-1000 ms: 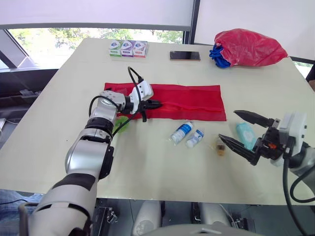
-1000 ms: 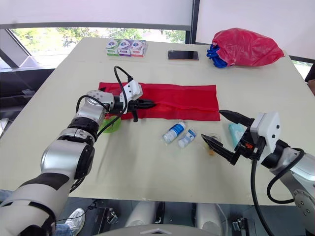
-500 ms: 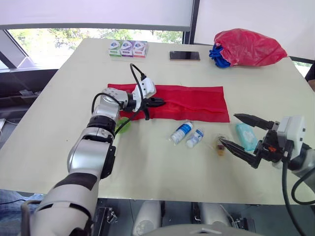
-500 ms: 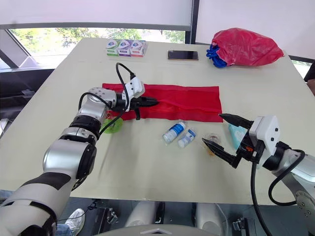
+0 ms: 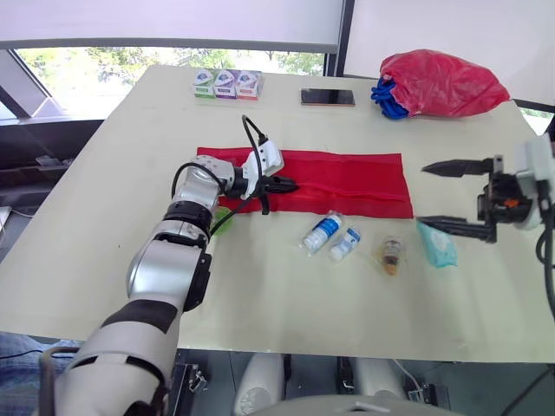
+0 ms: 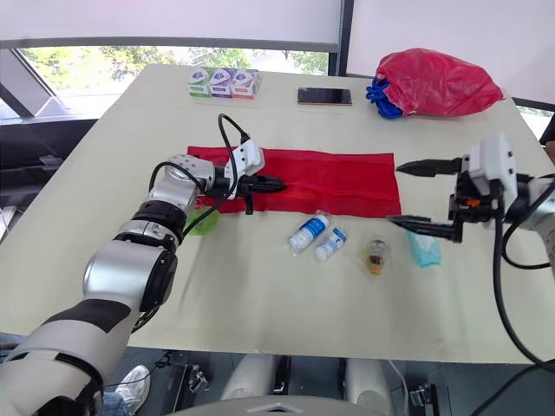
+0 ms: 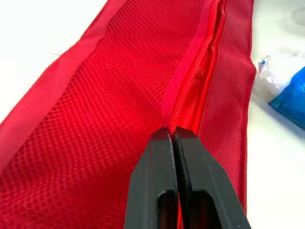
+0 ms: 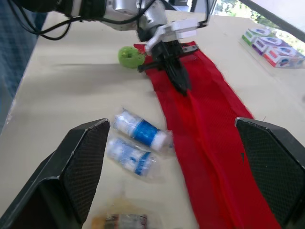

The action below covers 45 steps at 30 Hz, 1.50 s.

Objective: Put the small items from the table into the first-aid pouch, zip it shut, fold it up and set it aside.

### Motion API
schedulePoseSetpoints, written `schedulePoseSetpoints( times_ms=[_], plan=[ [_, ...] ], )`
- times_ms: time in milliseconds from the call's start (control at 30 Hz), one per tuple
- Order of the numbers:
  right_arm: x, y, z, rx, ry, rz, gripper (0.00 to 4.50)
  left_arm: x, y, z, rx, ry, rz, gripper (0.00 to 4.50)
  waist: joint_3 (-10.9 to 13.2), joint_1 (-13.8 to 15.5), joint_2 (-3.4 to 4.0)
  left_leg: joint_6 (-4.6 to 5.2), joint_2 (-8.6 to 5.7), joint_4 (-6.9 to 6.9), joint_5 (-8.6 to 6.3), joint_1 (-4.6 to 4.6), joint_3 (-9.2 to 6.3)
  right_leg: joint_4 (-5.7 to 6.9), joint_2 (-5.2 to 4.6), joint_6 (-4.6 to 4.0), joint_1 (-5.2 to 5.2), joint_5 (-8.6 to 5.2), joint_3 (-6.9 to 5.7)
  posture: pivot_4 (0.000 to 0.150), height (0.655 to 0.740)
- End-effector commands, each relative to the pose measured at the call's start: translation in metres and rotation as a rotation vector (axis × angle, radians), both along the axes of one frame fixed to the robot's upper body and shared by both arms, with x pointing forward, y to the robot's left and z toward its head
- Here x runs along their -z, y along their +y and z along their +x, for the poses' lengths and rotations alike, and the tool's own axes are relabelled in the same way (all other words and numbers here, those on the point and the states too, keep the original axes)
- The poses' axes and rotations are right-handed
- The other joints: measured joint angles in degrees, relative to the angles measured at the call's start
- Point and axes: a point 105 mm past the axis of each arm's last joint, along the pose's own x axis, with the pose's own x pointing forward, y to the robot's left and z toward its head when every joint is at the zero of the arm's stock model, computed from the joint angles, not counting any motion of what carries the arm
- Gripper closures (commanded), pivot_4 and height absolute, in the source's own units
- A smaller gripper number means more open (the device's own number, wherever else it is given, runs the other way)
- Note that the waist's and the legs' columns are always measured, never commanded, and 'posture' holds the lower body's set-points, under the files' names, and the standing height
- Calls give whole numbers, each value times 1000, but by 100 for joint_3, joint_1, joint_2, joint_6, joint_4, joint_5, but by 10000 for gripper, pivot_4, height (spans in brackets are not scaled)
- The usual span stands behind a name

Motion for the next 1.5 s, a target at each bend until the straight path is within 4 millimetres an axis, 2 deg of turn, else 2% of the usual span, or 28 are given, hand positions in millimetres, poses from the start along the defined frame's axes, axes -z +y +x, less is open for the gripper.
schedulePoseSetpoints(
  times_ms=[33,367,600,733,800,933,1100,1200,1333,1500],
  plan=[
    [-14,-3,-2,-76,-27,-46,0,-15,-5,3,23,-48,2,44250,0,-10,0,1,0,0,-1,0,1,0,0,0,0,0,1,1500,7400],
    [-25,-18,6,-105,-34,-115,0,-12,-4,1,34,-45,13,44250,0,-7,1,1,0,4,-1,0,-1,3,-2,3,-1,2,0,1500,7400],
    [-50,-32,9,-52,-11,-110,0,-11,-3,0,40,-46,17,44250,6,-5,11,1,0,5,-1,0,-1,4,-7,3,-2,3,0,1500,7400],
    [-47,-30,12,-59,-13,-149,0,-11,-4,0,45,-46,21,44250,6,-12,11,1,0,5,-1,0,1,2,-8,3,-2,2,1,1500,7400],
    [-39,-29,16,-51,-14,-198,0,-10,-4,0,45,-46,22,44250,6,-12,11,1,0,5,-1,0,3,3,-9,4,-2,3,2,1500,7400],
    [-16,-5,31,-35,6,-285,0,-10,-6,0,49,-48,21,44250,4,-34,14,1,-1,7,-1,0,2,6,-7,4,-3,3,1,1500,7400],
    [-1,45,31,-178,-47,-294,0,-7,-6,-1,51,-44,23,44250,5,-31,15,-1,-2,8,0,-1,1,9,-5,4,-5,3,1,1500,7400],
    [21,81,48,-237,-184,-391,0,-5,-6,-1,51,-39,26,44250,4,-31,15,-15,-8,12,8,-7,0,7,-8,7,-5,5,-2,1500,7400],
    [31,116,60,-280,-241,-412,0,-4,-7,-1,50,-42,28,44250,5,-56,18,-17,-8,11,10,-5,3,11,-4,7,-6,4,-5,1500,7400],
    [49,146,66,-321,-241,-458,0,-2,-9,-1,47,-42,16,44250,5,-48,17,-26,-9,11,15,-9,-1,10,-6,6,-6,5,-8,1500,7400]
  ],
)
